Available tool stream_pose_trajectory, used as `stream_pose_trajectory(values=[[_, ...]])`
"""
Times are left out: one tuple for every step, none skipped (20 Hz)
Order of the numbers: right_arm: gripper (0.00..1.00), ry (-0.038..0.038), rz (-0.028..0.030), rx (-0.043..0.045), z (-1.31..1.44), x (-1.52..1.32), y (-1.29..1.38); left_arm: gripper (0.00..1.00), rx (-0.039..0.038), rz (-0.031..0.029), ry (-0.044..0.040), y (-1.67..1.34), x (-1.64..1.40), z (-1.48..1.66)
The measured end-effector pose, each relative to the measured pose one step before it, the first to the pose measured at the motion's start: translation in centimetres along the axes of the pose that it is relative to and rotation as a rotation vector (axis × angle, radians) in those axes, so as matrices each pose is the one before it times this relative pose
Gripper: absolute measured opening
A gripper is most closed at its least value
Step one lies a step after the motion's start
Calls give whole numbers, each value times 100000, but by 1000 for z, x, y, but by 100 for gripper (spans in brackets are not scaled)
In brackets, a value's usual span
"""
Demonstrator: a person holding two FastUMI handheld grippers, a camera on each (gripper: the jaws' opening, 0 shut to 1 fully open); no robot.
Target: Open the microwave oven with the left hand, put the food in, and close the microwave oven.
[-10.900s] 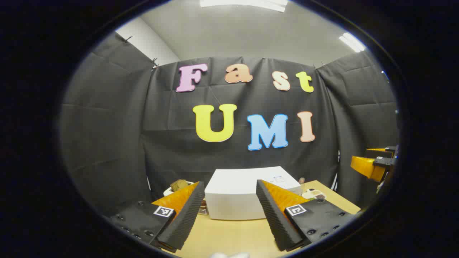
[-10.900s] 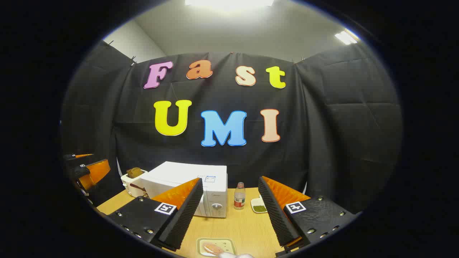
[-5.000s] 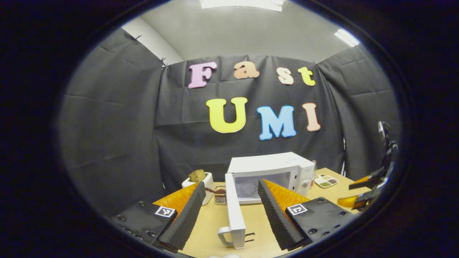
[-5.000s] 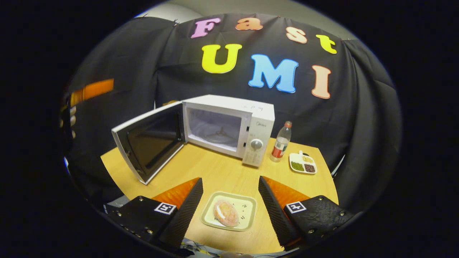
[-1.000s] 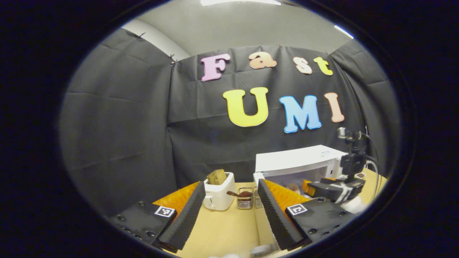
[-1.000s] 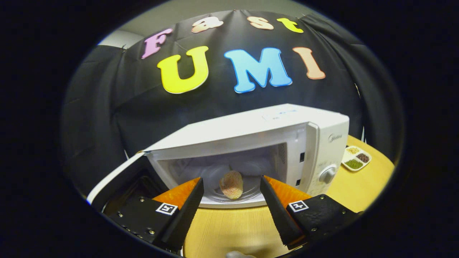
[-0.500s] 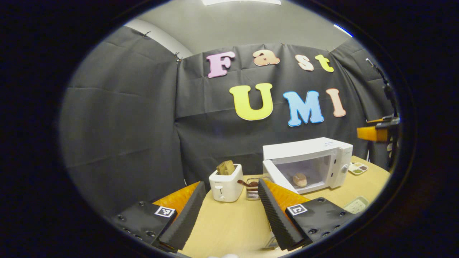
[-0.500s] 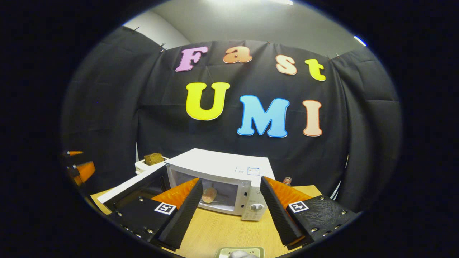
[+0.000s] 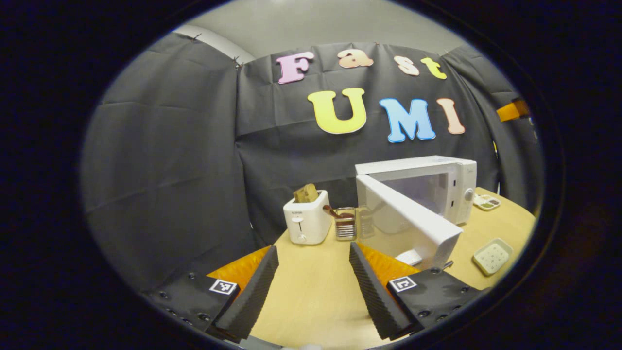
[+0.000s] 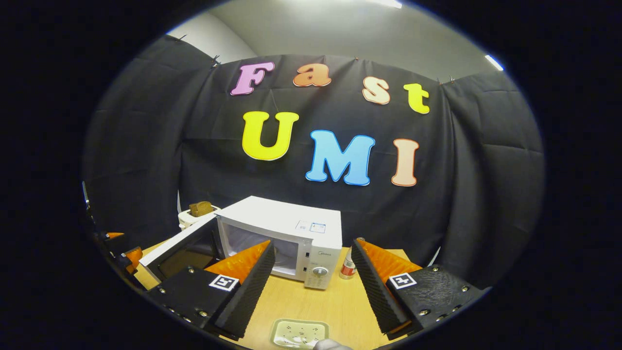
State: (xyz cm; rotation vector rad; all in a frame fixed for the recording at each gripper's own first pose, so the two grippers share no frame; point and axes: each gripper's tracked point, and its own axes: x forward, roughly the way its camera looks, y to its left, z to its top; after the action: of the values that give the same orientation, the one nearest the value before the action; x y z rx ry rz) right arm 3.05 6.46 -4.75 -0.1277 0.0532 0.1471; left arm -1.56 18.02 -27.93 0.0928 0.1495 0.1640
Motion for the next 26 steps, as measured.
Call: stream_pose_trajectory(values=[[96,28,492,625,117,-65,230,100,653,-800,656,-478,-376,-289],[96,233,116,-39,244,-136,14,100,853,-850,713,-596,-277,-605],[96,45,-118,-555,181,-186,-211,100,699,-329,191,-331,-374,-231],[96,-108,33,-511,177,25,-154,96,431,-1020,-71,-423,-120,-155],[96,-173,689,-144,56,-28,228,95,-57,-951,517,-570,-263,-156],[96,663,453,-418,-74,93,94,96,-801,-845,212,-467,-88,33],[96,662,384,-266,-162,52,16,96,-738,-864,641,-514,-126,-94],[96,536,699,765,-148,79,111,96,-780,-1039,486,-734,-314,-184],[96,784,285,1253,-168,121,111,96,-360,-1602,47,-833,-116,52],[96,634,-3,993,-190,-2,-209,96,431,-1739,624,-1200,-68,-157],[96,574,-505,567,-52,82,-316,96,1013,-1324,222,-949,-49,-10],[96,364,-551,692,-79,33,-433,96,959,-1379,-183,-917,-16,209],[96,458,-238,1163,-80,26,-283,95,545,-1867,-296,-1128,26,250],[96,567,-705,1041,-91,-4,-480,95,53,-2649,-385,-1429,185,241],[96,795,-704,700,-281,19,-504,96,-228,-2359,-42,-1225,196,168],[96,418,-645,563,-78,14,-452,96,2,-2785,32,-1425,393,97],[96,295,-714,321,-123,-40,-576,96,729,-2738,7,-1392,527,68],[96,-68,-464,-5,45,8,-467,95,1166,-2332,-64,-1245,523,270],[96,114,-1459,-303,-13,48,-614,95,842,-1806,-441,-970,605,323],[96,236,-760,-207,38,19,-666,96,702,-2158,-365,-1054,689,283],[96,145,-1478,70,-41,90,-642,96,850,-2188,-770,-1044,750,460],[96,260,-1231,322,15,99,-724,95,508,-2139,-475,-1156,865,331],[96,278,-1141,344,26,39,-658,95,293,-2398,-419,-1158,776,381],[96,423,-1249,146,-70,199,-692,95,367,-2279,-493,-1064,921,228],[96,424,-1027,-189,-84,177,-642,96,728,-1836,-516,-852,1013,329],[96,585,-1177,-540,-193,196,-601,95,673,-1361,-470,-761,1121,299]])
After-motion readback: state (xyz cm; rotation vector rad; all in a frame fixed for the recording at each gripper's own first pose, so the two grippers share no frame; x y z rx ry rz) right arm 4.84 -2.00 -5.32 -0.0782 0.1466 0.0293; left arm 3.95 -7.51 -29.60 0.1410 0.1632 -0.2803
